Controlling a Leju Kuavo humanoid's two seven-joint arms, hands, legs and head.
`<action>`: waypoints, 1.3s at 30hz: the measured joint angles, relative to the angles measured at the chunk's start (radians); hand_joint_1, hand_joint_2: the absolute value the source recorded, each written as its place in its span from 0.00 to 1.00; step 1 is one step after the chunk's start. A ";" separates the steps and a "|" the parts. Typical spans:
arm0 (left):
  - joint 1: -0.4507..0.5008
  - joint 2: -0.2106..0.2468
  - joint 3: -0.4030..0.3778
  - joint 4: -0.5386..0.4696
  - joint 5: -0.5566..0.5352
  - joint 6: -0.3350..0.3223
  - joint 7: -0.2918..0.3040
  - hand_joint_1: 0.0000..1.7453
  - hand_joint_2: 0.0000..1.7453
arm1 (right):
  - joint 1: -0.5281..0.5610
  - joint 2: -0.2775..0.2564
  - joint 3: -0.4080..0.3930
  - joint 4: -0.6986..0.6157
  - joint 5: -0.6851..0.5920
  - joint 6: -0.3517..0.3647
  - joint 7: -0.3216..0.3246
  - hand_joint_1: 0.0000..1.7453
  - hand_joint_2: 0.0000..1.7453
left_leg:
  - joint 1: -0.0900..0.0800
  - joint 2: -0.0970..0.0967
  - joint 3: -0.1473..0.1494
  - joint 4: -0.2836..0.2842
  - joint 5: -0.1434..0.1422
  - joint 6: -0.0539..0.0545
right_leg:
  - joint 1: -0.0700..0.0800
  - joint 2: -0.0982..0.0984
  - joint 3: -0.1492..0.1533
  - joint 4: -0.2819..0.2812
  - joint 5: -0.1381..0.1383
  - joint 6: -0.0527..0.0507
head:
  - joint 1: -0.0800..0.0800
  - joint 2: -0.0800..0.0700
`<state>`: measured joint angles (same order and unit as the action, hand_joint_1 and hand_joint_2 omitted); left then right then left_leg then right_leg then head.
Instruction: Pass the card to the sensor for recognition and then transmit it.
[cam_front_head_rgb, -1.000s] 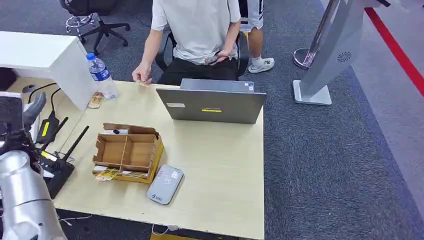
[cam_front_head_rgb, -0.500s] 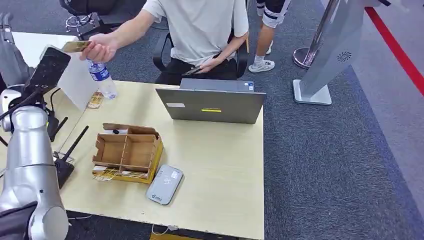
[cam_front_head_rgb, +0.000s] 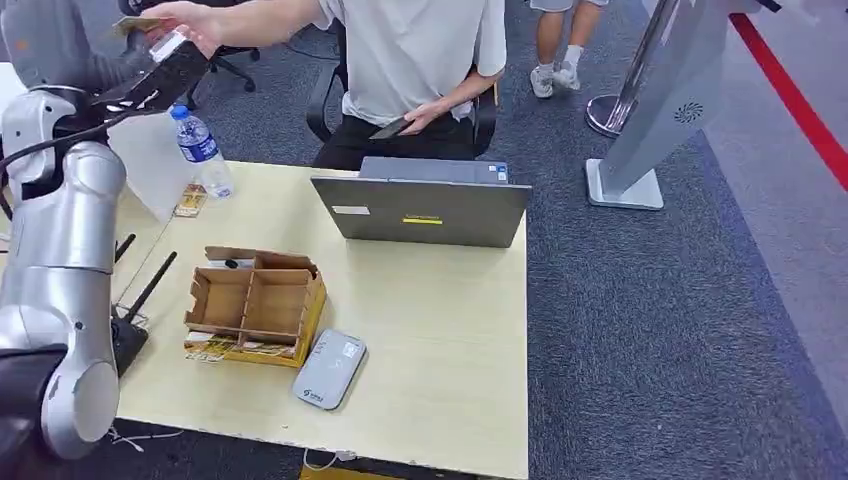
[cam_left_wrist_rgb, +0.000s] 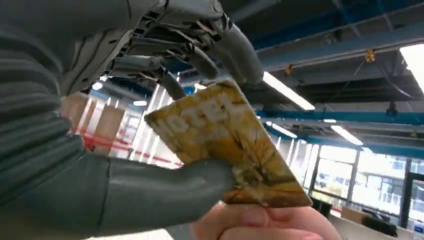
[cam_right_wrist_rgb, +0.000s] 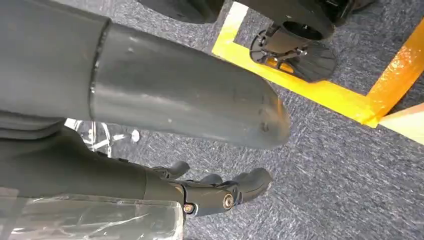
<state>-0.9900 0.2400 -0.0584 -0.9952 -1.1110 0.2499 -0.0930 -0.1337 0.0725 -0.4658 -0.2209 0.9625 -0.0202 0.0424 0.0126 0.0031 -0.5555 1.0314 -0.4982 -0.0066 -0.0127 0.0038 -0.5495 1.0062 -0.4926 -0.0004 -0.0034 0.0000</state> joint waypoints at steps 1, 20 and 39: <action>-0.014 0.002 -0.019 0.011 -0.023 0.012 0.008 1.00 1.00 | 0.000 0.000 0.000 0.000 0.006 0.002 0.002 0.00 0.00 | 0.000 0.000 0.000 0.000 0.000 0.000 | 0.000 0.000 0.000 0.000 0.000 0.000 | 0.000 0.000; -0.148 0.008 -0.198 0.154 -0.196 0.122 0.067 1.00 1.00 | -0.003 0.000 0.000 0.004 0.058 0.032 0.028 0.00 0.00 | 0.000 0.000 -0.001 0.000 0.001 0.000 | 0.000 0.000 -0.002 0.001 0.000 -0.001 | -0.001 0.000; 0.653 0.039 -0.335 -0.518 -0.274 0.337 -0.025 1.00 1.00 | 0.044 0.000 -0.079 0.006 0.003 -0.019 -0.008 0.00 0.00 | -0.001 0.001 -0.004 -0.001 -0.001 0.000 | -0.001 0.001 -0.004 -0.001 -0.001 0.000 | 0.000 0.000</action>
<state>-0.3372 0.2793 -0.3938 -1.5131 -1.3845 0.5867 -0.1182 -0.0900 0.0725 -0.5451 -0.2152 0.9651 -0.0393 0.0347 0.0119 0.0040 -0.5596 1.0308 -0.4990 -0.0066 -0.0132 0.0046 -0.5540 1.0054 -0.4936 0.0000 -0.0038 0.0000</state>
